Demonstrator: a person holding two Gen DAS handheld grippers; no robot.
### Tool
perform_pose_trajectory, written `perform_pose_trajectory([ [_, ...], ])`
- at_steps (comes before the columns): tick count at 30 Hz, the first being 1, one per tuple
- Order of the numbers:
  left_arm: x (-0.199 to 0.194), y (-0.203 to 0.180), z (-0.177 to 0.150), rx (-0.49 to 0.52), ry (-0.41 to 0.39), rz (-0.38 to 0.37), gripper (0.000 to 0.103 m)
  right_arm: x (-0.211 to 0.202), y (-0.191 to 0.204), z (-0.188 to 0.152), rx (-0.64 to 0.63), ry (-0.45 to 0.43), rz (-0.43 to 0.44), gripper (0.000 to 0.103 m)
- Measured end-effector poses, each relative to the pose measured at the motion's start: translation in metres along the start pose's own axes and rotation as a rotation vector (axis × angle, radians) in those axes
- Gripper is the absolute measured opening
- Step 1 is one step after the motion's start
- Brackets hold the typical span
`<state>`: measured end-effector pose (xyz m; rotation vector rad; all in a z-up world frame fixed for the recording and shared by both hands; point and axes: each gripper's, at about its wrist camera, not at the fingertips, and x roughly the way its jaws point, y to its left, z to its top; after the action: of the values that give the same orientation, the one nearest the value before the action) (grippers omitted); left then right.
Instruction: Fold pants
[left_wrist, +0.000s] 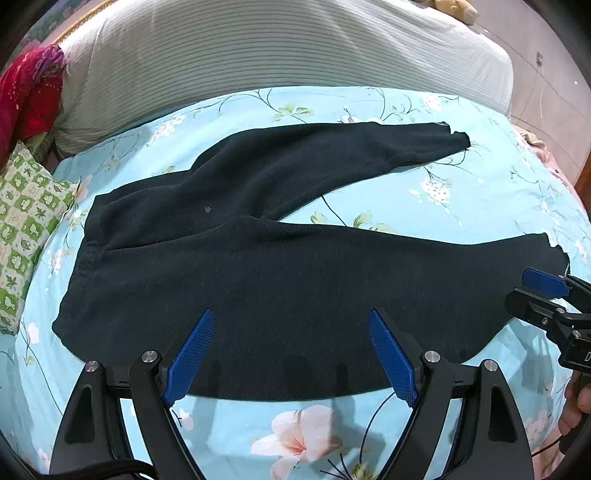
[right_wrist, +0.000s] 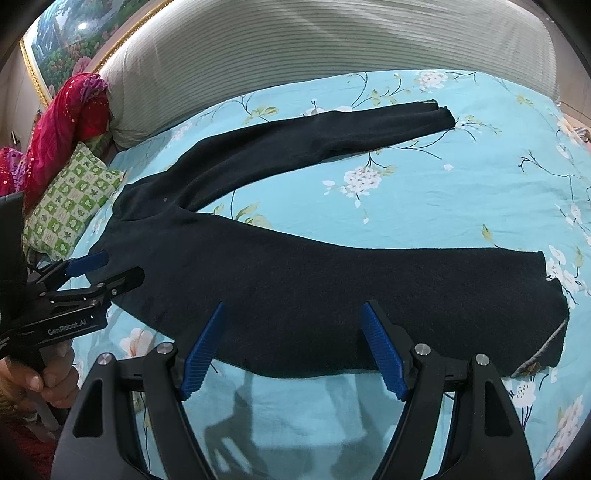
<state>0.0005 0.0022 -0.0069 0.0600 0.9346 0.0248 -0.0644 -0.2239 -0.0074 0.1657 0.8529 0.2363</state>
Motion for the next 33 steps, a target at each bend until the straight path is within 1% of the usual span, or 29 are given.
perform_pose_trajectory([
  [9,0.012,0.002,0.005,-0.008,0.041,-0.033,0.085,0.006,-0.006,0.007,0.011,0.033,0.015,0.076],
  [12,0.018,0.002,0.011,-0.001,0.062,-0.06,0.085,0.006,-0.013,0.014,0.02,0.039,0.016,0.076],
  [17,0.025,0.0,0.033,0.03,0.061,-0.085,0.085,0.01,-0.034,0.036,0.05,0.035,0.019,0.076],
  [22,0.038,-0.006,0.066,0.072,0.058,-0.109,0.085,0.018,-0.056,0.069,0.055,0.021,0.018,0.076],
  [27,0.057,-0.014,0.109,0.11,0.067,-0.145,0.085,0.026,-0.083,0.108,0.053,0.003,0.002,0.076],
  [30,0.076,-0.015,0.139,0.109,0.087,-0.165,0.084,0.034,-0.102,0.132,0.051,-0.005,0.0,0.076],
  [33,0.095,-0.015,0.164,0.106,0.102,-0.173,0.084,0.045,-0.125,0.16,0.075,-0.01,0.003,0.076],
])
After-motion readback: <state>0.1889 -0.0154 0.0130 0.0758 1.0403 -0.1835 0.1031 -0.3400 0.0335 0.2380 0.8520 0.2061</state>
